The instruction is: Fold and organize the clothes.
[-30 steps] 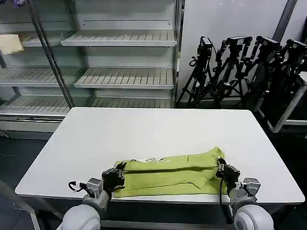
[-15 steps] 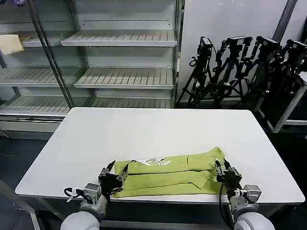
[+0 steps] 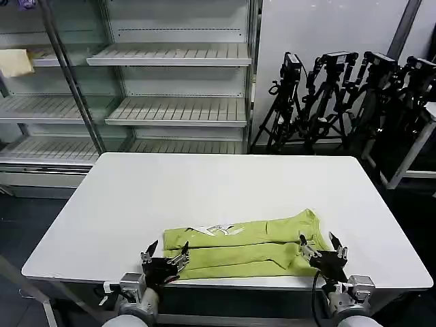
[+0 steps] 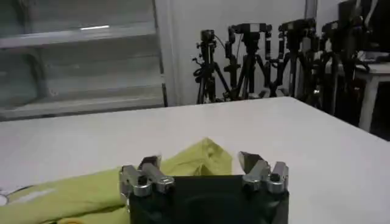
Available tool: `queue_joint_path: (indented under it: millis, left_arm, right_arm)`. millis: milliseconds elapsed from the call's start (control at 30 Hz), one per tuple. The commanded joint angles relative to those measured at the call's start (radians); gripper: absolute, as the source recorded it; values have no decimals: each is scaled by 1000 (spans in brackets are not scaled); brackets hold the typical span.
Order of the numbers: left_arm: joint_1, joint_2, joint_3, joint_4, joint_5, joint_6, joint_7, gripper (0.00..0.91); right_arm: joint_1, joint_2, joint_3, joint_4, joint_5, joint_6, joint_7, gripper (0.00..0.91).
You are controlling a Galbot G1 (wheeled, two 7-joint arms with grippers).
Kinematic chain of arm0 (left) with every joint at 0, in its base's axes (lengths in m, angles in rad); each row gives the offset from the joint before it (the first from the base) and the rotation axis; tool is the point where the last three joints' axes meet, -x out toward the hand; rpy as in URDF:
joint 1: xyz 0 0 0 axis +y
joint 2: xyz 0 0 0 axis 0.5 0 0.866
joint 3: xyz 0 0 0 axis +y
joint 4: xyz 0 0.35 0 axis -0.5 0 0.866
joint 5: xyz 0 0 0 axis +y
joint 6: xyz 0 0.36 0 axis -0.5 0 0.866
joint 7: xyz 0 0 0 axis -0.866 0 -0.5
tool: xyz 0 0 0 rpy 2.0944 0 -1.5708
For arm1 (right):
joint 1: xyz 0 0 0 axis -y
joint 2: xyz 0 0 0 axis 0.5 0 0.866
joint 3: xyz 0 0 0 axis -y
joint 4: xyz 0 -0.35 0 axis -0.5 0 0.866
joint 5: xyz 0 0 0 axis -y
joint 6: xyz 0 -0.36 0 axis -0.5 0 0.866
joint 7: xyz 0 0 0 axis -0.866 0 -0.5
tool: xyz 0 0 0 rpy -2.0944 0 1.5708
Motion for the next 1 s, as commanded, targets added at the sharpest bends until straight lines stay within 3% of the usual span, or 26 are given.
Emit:
queue_joint_path:
  millis: [33, 567, 600, 633, 667, 700, 1000]
  left_arm:
    - [-32, -73, 29, 62, -12, -34, -50, 907]
    - [-26, -115, 40, 117, 0, -74, -84, 907]
    - [-24, -117, 39, 116, -4, -76, -85, 675]
    - [-20, -119, 39, 112, -6, -80, -86, 544]
    - [-20, -120, 38, 111, -6, -83, -87, 343]
    - [-18, -122, 38, 111, -5, -87, -94, 252]
    - [6, -118, 30, 101, -54, -120, -106, 212]
  right_arm:
    - [-31, 16, -1, 12, -27, 12, -1, 907]
    - [-40, 51, -23, 3, -54, 23, 6, 907]
    - [-40, 53, -24, 3, -56, 23, 6, 907]
    - [-40, 55, -26, 4, -58, 23, 7, 907]
    - [-39, 56, -28, 5, -59, 23, 7, 907]
    - [-40, 59, -30, 7, -61, 23, 8, 907]
    - [-46, 75, -37, 2, -73, 30, 13, 907]
